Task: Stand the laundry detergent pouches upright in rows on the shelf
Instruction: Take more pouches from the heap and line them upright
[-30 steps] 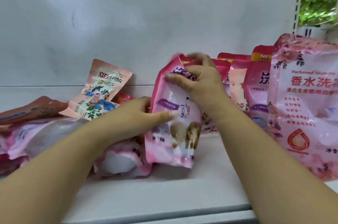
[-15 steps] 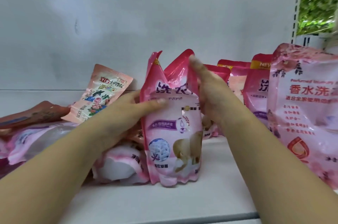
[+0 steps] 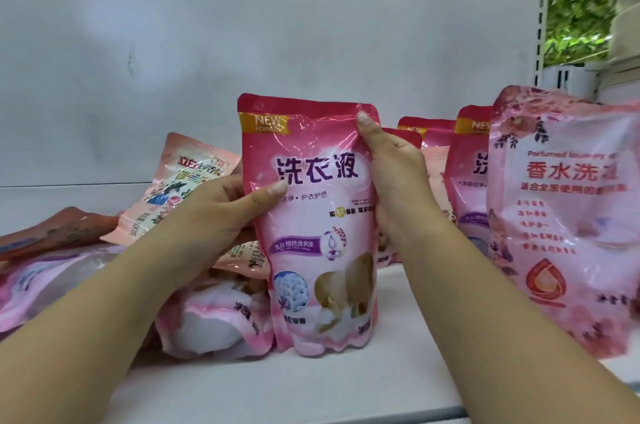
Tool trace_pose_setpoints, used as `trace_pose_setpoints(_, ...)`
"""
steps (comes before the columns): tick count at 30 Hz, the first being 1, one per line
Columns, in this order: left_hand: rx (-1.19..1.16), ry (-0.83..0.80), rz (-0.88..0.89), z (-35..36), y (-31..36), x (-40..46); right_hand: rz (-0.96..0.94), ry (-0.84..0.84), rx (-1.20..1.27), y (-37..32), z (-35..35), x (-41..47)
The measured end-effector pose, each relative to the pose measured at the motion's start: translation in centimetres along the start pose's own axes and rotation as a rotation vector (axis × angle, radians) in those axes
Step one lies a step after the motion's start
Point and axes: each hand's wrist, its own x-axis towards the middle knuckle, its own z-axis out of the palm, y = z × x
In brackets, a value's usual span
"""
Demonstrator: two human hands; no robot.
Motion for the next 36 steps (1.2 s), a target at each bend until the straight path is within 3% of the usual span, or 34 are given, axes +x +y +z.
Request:
trace_pose_setpoints(3, 0.006, 0.021, 0.026, 0.1, 0.1, 0.0, 0.188, -0.180, -0.214, -0.5, 0.0, -0.9)
trace_pose_setpoints(5, 0.081, 0.050, 0.060, 0.4, 0.4, -0.2, 0.199, -0.221, -0.203, -0.5, -0.3, -0.8)
trace_pose_setpoints(8, 0.149, 0.020, 0.106, -0.1, 0.2, 0.1, 0.103, -0.014, -0.178, -0.5, -0.9, -0.2)
trace_pose_setpoints(13, 0.488, -0.059, 0.086, -1.1, -1.2, 0.6, -0.071, 0.270, -0.382, -0.1, -2.1, 0.4)
trace_pose_setpoints(16, 0.536, -0.088, 0.097, -0.5, -0.7, 0.1, -0.064, 0.318, -0.485, 0.3, -3.1, 1.3)
trace_pose_setpoints(19, 0.541, -0.096, 0.124, -0.2, -0.4, 0.1, 0.118, 0.244, -0.668, 1.9, -2.8, 1.8)
trace_pose_setpoints(21, 0.560, -0.106, 0.136, -0.2, -0.5, 0.1, 0.219, 0.191, -0.638, 3.2, -2.2, 2.0)
trace_pose_setpoints(33, 0.653, -0.247, 0.104, -0.6, -1.2, 0.4, 0.344, 0.124, -0.347, 5.1, -4.6, 3.1)
trace_pose_setpoints(36, 0.680, -0.274, 0.097, -0.8, -1.6, 0.5, 0.265, 0.138, -0.460, 5.5, -4.1, 3.2)
